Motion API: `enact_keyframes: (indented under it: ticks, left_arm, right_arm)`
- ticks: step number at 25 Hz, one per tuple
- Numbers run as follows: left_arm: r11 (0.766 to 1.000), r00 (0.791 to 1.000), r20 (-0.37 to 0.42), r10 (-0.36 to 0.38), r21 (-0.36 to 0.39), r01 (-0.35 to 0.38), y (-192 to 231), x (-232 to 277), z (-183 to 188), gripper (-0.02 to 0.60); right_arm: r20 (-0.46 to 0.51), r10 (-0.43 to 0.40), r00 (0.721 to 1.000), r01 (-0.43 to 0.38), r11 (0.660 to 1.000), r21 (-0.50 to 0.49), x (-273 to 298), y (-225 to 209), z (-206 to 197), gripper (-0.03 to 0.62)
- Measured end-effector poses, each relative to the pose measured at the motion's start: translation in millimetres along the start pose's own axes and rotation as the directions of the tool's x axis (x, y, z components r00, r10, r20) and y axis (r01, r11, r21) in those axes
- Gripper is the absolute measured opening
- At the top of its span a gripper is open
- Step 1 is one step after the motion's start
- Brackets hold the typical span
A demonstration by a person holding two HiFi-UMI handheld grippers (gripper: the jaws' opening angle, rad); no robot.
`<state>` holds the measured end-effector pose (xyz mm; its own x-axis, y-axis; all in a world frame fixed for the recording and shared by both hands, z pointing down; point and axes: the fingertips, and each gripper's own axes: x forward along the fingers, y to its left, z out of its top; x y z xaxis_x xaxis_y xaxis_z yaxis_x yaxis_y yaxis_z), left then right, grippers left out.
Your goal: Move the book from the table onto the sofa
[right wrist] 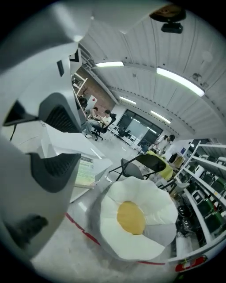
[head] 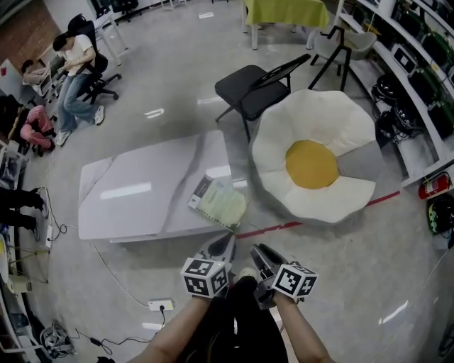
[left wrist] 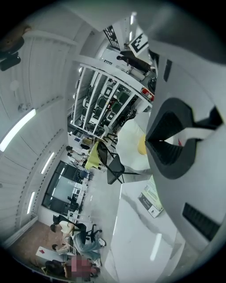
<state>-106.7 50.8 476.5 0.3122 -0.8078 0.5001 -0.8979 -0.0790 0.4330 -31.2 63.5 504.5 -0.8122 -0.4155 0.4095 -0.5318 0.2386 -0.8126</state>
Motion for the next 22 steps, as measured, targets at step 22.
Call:
enact_keyframes:
  ticks: [22]
  left_arm:
    - [0.997,0.998,-0.070,-0.012,-0.073,0.007,132.3,160.3,-39.4,0.009]
  right_arm:
    - [-0.092,0.064,0.994,-0.045,0.980,0.193,168.5,-147.0,3.5,0.229]
